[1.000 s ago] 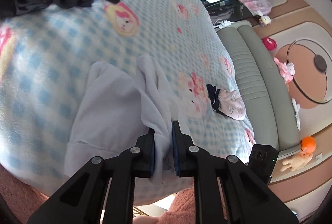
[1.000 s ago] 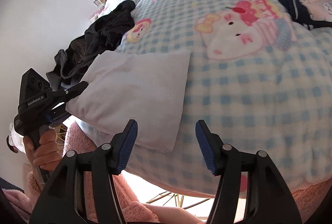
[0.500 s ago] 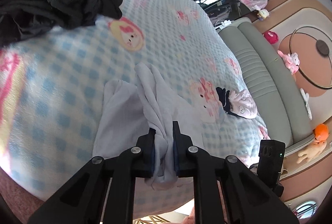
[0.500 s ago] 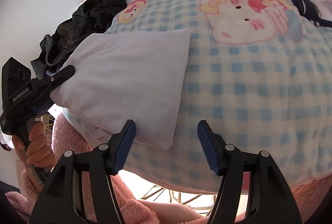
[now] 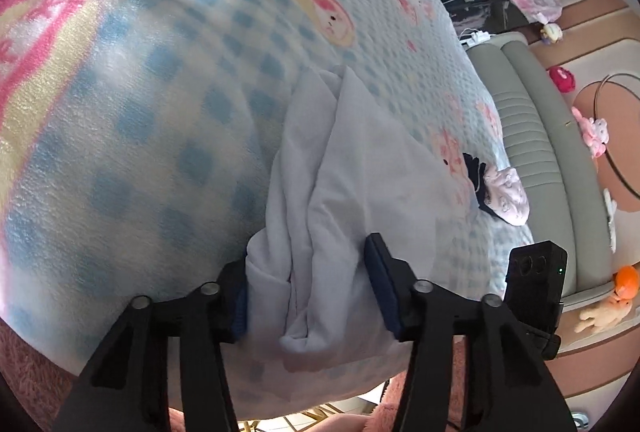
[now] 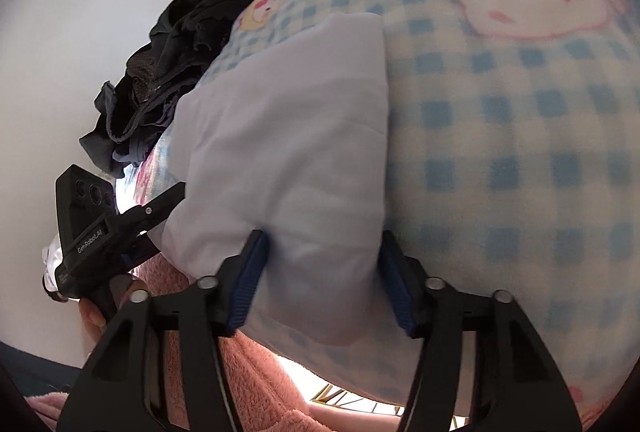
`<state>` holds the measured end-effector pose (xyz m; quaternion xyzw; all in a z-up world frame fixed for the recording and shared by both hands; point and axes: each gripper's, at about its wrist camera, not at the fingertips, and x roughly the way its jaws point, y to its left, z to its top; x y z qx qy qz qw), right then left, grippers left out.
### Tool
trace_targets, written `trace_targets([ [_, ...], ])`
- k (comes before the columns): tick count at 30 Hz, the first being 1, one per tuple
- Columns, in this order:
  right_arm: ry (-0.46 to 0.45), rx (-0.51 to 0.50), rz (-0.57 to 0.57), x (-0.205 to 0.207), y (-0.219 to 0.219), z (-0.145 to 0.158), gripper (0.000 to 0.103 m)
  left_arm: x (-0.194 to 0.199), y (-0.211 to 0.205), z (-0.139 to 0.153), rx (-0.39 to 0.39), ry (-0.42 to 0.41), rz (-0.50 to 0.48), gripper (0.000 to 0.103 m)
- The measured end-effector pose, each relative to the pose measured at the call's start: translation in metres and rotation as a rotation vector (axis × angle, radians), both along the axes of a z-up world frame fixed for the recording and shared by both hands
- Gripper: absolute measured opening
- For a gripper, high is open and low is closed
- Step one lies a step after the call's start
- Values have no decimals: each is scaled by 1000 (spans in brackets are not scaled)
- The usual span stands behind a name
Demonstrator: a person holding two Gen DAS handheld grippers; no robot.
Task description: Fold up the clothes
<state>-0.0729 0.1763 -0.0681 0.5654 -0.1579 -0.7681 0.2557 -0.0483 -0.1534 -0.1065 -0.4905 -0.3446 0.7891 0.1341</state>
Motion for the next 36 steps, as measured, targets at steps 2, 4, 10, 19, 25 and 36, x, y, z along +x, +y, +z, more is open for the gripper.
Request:
trace_targets([
  [2,24,1,-19,5,9,6,28,3,15,17,-49,57,-50,37],
  [4,48,3,-37,10,18,12,25,6,35,31,-64,121,-106,35],
  [10,121,44,-104,34,57,25,26,5,111,46,-25,261,-255,35],
  [19,27,72,-190,45,97,-4,55,32,71,17,-57,57,-169,51],
  [25,141,121,-113,29,68,13,55,30,95,57,-100,244,-204,50],
  [36,161,124,-103,37,69,16,54,20,99,36,-260,164,-72,47],
])
